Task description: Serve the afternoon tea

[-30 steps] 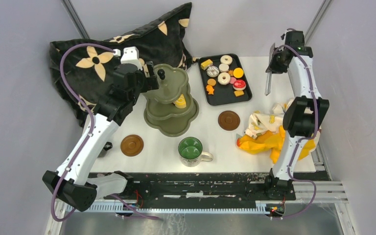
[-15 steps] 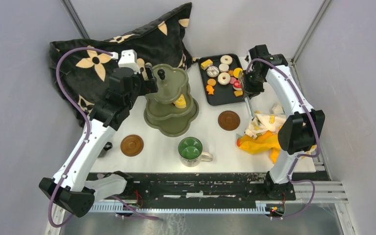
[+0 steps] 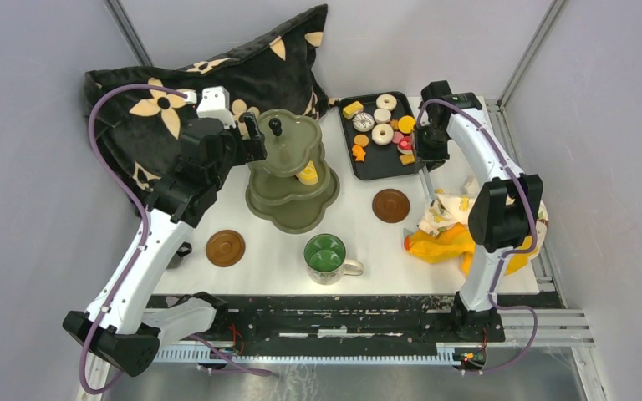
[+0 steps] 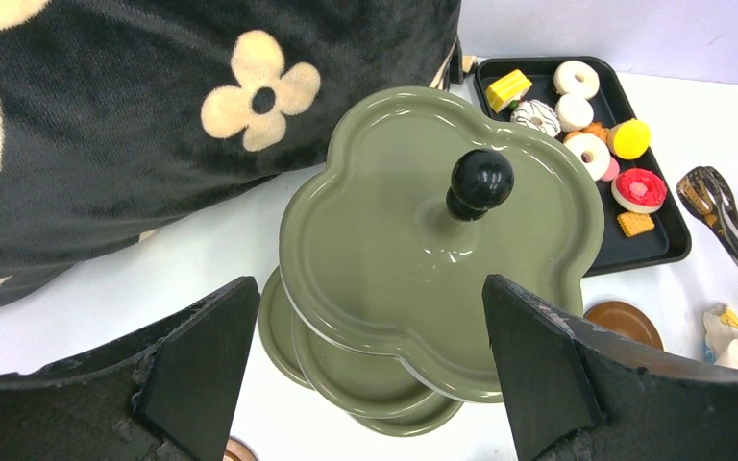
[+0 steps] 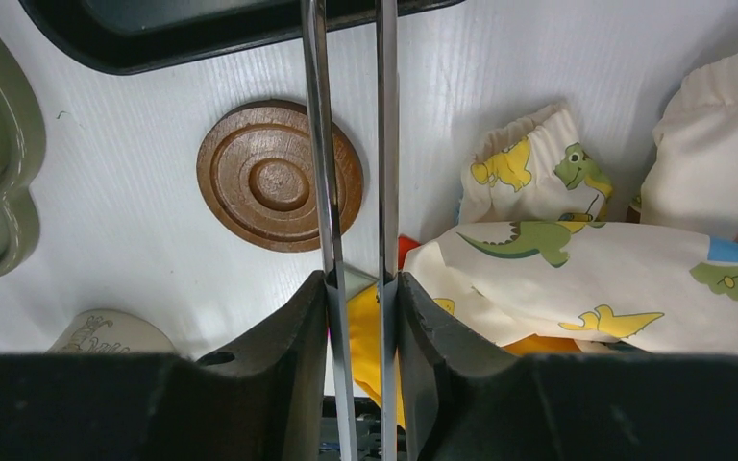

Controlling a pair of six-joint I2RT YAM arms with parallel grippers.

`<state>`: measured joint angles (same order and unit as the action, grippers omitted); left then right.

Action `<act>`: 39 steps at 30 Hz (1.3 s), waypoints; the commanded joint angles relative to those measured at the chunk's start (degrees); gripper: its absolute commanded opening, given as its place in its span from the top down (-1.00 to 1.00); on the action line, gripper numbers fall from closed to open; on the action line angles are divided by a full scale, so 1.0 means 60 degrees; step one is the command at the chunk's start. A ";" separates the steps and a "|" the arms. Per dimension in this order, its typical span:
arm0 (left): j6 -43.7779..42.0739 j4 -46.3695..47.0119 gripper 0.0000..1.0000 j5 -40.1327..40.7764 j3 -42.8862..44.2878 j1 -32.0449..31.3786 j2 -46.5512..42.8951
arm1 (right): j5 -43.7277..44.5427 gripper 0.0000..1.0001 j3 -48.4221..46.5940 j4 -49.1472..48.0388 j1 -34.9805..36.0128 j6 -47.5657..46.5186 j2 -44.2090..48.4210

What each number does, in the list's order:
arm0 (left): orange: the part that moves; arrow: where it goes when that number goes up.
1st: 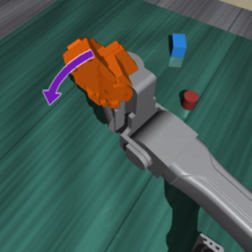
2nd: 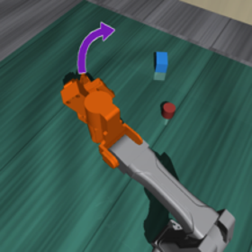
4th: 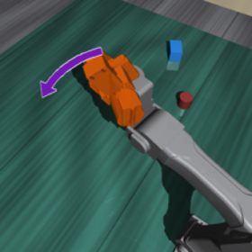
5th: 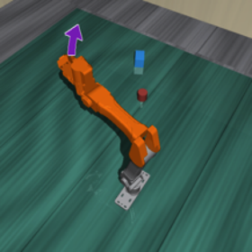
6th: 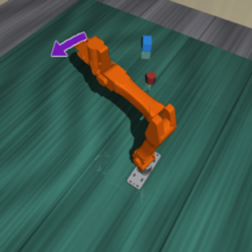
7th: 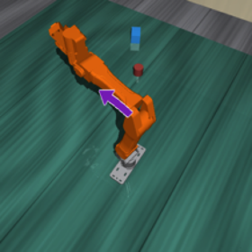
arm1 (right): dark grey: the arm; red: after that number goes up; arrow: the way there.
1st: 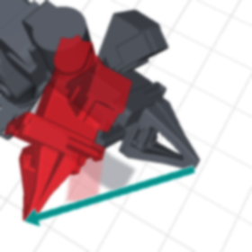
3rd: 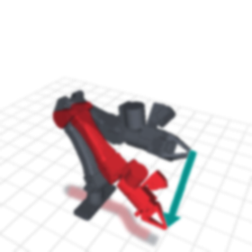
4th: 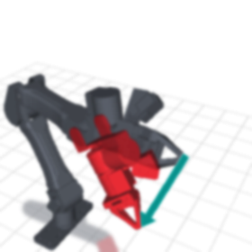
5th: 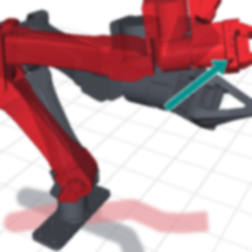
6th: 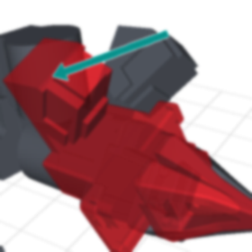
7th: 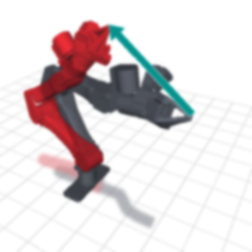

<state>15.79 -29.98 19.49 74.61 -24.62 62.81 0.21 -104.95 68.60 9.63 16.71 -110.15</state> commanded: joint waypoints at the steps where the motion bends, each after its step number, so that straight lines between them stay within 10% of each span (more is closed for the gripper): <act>1: 0.0195 0.0230 -0.86 0.0170 0.0031 -0.0016 -0.0157 | 0.0319 0.32 -0.0572 -0.0112 0.0006 0.0113 -0.0095; 39: 0.0019 0.0480 -0.86 0.0341 -0.0013 -0.0024 0.0301 | 0.0291 0.06 -0.0731 -0.0316 -0.0165 0.0147 -0.1021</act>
<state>15.77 -29.85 20.71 74.61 -24.62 64.53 1.58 -106.91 66.89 8.82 17.74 -117.19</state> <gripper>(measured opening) 0.932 0.473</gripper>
